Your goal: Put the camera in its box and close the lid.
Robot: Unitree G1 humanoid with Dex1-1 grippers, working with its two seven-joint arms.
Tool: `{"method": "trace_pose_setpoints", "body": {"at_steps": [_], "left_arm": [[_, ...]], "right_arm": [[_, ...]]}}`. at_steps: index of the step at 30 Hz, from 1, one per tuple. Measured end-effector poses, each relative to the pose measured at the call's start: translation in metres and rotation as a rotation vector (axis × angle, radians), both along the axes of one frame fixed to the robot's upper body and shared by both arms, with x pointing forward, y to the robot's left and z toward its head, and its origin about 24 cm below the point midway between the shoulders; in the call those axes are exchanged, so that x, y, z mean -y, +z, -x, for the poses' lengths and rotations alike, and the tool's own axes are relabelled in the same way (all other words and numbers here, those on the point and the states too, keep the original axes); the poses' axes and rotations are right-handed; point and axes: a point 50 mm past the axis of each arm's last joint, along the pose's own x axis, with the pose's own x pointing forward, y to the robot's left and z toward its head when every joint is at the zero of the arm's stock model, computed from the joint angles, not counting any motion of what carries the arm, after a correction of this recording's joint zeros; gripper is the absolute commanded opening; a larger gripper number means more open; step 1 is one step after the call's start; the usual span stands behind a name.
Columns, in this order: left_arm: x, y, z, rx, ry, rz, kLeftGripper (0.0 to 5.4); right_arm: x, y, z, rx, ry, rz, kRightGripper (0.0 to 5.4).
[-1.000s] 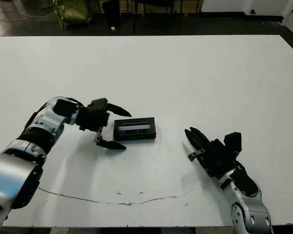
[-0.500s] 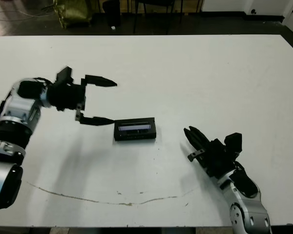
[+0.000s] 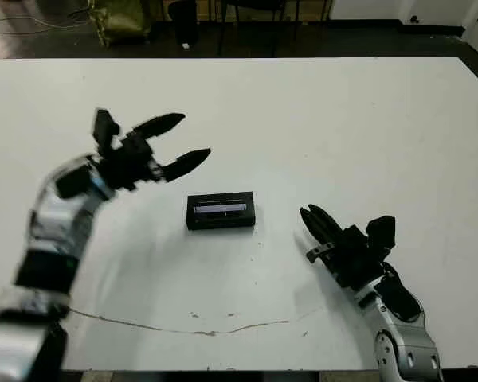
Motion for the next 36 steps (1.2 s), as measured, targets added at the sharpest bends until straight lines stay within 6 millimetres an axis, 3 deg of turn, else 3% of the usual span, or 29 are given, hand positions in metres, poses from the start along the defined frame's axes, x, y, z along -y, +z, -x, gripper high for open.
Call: {"method": "trace_pose_setpoints", "body": {"at_steps": [11,19,24,36], "left_arm": [[0.022,-0.009,-0.005,-0.031,-0.142,-0.085,0.02],[0.028,-0.001,-0.003,-0.069,-0.038,-0.119,0.02],[0.031,-0.012,0.008,-0.127,0.027,-0.131,0.02],[0.041,-0.020,0.022,-0.180,-0.010,-0.176,0.02]], "right_arm": [[0.001,-0.003,0.000,-0.005,-0.007,0.013,0.00],[0.003,-0.009,-0.001,-0.019,-0.004,0.016,0.00],[0.003,-0.008,-0.002,-0.004,0.005,0.012,0.00],[0.003,-0.008,-0.003,0.007,0.009,0.008,0.00]]}}
